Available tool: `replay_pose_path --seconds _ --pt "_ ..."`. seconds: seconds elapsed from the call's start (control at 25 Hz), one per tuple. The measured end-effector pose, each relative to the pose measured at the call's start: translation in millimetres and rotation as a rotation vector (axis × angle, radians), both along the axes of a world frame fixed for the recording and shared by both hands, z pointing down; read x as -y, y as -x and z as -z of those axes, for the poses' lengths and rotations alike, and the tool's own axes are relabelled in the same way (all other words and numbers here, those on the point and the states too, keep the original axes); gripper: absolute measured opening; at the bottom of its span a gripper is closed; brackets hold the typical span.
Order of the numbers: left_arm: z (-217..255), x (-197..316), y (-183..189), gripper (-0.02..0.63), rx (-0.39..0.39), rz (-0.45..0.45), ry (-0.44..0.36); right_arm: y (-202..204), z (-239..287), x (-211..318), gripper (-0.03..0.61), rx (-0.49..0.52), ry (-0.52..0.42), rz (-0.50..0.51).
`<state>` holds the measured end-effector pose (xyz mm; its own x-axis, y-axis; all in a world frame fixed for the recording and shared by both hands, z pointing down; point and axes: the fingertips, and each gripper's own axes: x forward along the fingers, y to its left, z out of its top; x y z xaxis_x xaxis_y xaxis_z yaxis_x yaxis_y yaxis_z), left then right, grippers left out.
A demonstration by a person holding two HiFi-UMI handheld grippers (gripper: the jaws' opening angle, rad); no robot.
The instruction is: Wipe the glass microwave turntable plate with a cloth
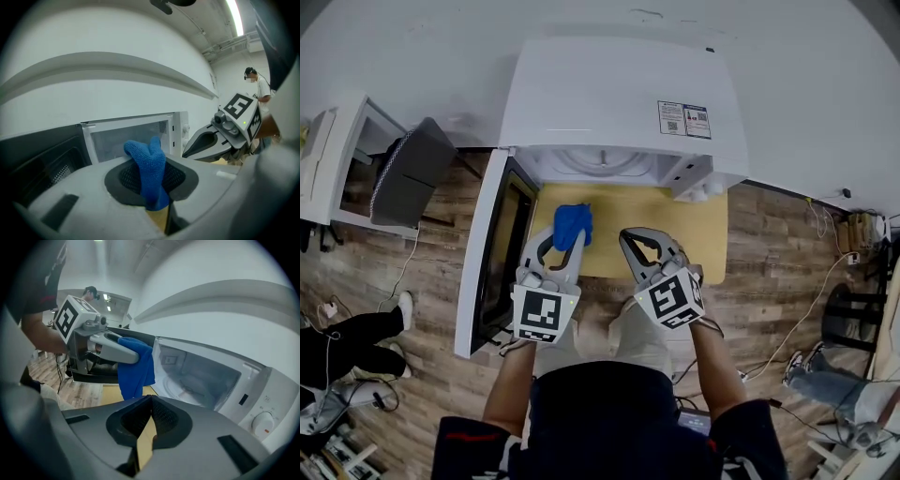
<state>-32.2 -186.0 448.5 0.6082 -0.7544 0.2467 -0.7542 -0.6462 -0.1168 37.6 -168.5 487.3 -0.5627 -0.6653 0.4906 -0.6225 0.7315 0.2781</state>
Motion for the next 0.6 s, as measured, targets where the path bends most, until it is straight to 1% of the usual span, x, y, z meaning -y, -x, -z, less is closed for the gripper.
replay_pose_path --seconds 0.12,0.32,0.4,0.6 --pt "-8 3 2 0.064 0.002 0.007 -0.012 3 -12 3 0.009 -0.035 -0.006 0.041" --pt "-22 6 5 0.064 0.006 0.023 -0.025 5 -35 8 0.009 -0.07 -0.003 0.081" --pt "-26 7 5 0.064 0.008 0.026 -0.035 5 -44 11 0.011 -0.072 0.009 0.09" --pt "-38 8 4 0.064 0.005 0.033 -0.034 4 -62 21 0.011 -0.084 0.029 0.097"
